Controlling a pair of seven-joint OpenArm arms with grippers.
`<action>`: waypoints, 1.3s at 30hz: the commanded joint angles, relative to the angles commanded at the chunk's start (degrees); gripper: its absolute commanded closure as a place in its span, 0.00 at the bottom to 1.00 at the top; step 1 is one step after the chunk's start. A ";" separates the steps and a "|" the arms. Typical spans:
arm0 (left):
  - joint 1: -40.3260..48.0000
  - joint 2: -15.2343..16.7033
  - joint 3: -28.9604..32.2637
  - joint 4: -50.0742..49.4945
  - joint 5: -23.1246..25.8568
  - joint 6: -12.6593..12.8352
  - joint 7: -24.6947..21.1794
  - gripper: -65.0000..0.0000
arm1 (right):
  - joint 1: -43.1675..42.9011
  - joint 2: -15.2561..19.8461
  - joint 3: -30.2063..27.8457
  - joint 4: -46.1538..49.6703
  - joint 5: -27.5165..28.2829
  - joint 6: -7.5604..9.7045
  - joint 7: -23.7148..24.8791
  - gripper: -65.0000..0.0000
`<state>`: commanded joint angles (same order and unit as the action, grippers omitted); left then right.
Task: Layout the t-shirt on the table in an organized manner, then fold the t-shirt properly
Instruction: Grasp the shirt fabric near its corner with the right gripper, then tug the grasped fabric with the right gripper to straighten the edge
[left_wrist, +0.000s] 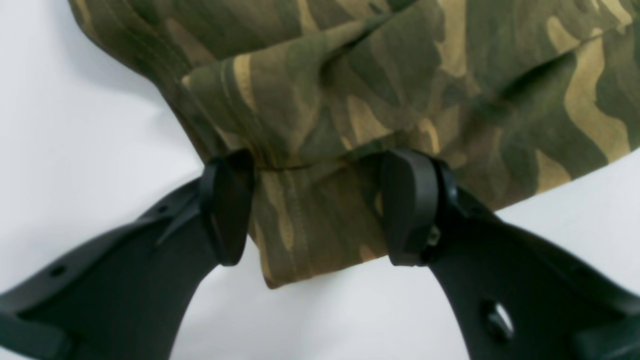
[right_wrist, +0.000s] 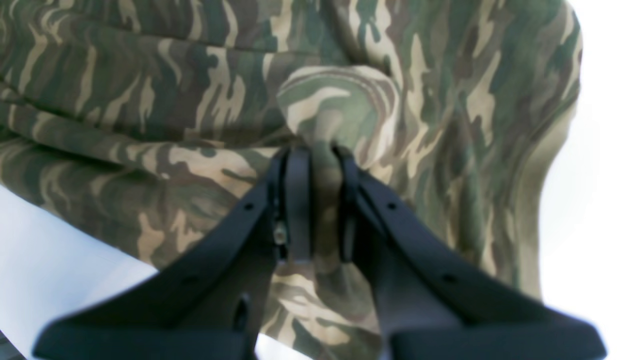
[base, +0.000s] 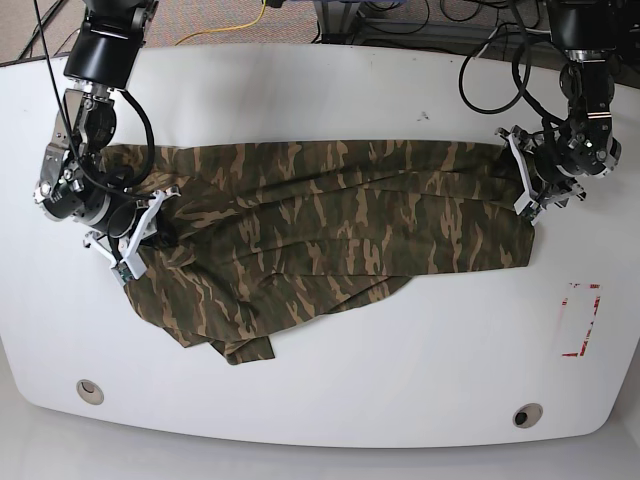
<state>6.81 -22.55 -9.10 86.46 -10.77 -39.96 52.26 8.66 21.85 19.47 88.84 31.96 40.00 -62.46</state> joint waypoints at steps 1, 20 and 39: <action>0.00 0.00 0.00 0.00 0.00 0.00 0.00 0.42 | 0.09 0.53 0.09 -1.85 0.00 0.00 1.05 0.85; 0.00 0.00 0.00 0.09 0.00 0.00 0.00 0.42 | -4.84 6.33 9.67 -5.80 0.44 0.00 6.07 0.00; 0.00 0.00 0.00 0.18 0.00 0.00 0.00 0.42 | -8.09 -7.82 9.76 16.44 0.09 0.00 -8.00 0.00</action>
<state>6.81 -22.55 -9.10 86.64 -10.77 -39.96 52.26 0.57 14.02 29.23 105.27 32.04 40.00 -70.46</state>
